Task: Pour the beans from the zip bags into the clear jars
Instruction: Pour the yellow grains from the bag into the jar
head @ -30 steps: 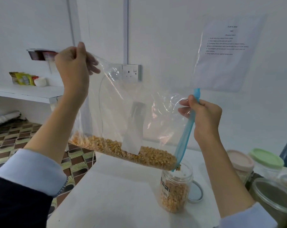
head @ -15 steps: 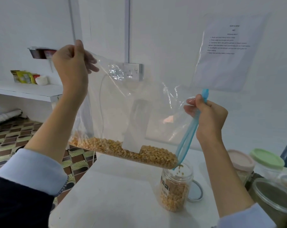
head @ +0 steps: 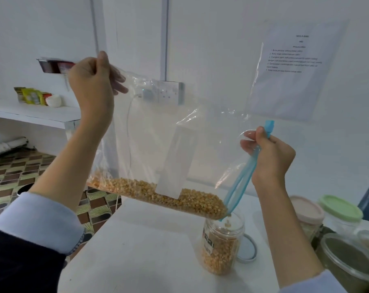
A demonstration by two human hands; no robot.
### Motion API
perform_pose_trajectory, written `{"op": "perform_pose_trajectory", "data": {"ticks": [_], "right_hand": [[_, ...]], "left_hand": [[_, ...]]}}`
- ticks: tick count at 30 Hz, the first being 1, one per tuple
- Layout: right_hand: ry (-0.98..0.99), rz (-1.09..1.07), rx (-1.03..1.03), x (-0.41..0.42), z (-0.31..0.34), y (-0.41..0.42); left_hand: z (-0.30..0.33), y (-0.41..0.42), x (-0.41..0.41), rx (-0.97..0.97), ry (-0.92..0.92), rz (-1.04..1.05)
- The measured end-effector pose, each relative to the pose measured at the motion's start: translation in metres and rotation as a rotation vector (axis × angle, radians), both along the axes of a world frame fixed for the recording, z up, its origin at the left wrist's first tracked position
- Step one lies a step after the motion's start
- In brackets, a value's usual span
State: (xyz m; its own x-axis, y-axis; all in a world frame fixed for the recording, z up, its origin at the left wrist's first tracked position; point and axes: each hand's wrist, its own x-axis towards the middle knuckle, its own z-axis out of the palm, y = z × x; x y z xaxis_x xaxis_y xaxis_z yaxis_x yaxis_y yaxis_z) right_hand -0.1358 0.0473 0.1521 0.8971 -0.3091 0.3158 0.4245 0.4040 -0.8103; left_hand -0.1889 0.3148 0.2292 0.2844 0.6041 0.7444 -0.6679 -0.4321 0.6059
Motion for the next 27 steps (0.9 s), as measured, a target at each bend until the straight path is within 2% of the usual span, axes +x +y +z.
{"op": "perform_pose_trajectory", "data": {"ticks": [22,27], "right_hand": [[0.025,0.011,-0.009,-0.004,-0.0015,-0.001],[0.051,0.076,-0.042,-0.0056,0.002,-0.0057]], "left_hand": [[0.0047,-0.0042,-0.0089,0.024,0.009,0.018],[0.0027,-0.0051,-0.0091,0.009,0.006,0.022]]}}
